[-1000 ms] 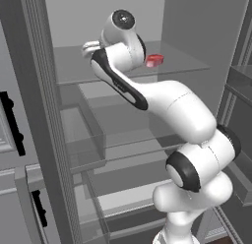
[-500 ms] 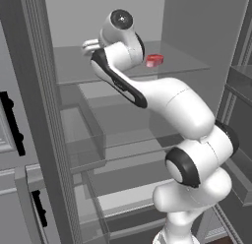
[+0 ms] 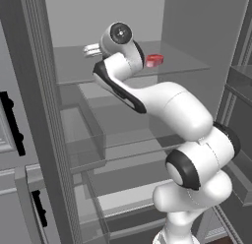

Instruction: Place one potato and one steak in each tupperware on the nearby counter, to pack two identical lunches.

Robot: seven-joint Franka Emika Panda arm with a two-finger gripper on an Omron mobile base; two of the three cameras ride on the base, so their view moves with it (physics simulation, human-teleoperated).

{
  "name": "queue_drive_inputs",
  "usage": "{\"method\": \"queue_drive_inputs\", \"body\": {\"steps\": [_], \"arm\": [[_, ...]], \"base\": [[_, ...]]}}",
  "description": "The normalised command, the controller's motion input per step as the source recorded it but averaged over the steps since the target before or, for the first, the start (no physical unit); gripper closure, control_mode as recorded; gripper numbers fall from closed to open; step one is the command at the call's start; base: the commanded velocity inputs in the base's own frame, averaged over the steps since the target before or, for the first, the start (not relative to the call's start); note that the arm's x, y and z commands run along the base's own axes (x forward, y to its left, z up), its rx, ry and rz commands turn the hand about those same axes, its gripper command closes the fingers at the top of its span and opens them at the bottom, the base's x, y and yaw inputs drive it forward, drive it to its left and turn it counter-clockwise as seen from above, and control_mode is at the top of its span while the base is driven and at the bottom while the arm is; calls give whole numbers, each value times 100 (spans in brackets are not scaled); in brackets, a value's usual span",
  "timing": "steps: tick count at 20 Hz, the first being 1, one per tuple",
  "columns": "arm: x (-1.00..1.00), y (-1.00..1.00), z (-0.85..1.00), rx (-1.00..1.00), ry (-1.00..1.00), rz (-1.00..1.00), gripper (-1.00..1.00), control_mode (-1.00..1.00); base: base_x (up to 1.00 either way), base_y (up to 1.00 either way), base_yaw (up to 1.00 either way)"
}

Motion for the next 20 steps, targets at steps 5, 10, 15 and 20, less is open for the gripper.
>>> {"method": "queue_drive_inputs", "body": {"steps": [5, 10, 15, 20], "arm": [[17, -3, 2, 0, -6, -8, -100, -100], [0, -4, 19, 0, 5, -5, -100, -100], [-4, -4, 28, 0, 10, -2, -100, -100], [-9, 0, -11, 0, 11, 0, -100, -100]], "base": [[0, 0, 0], [0, 0, 0], [0, 0, 0], [0, 0, 0]]}}
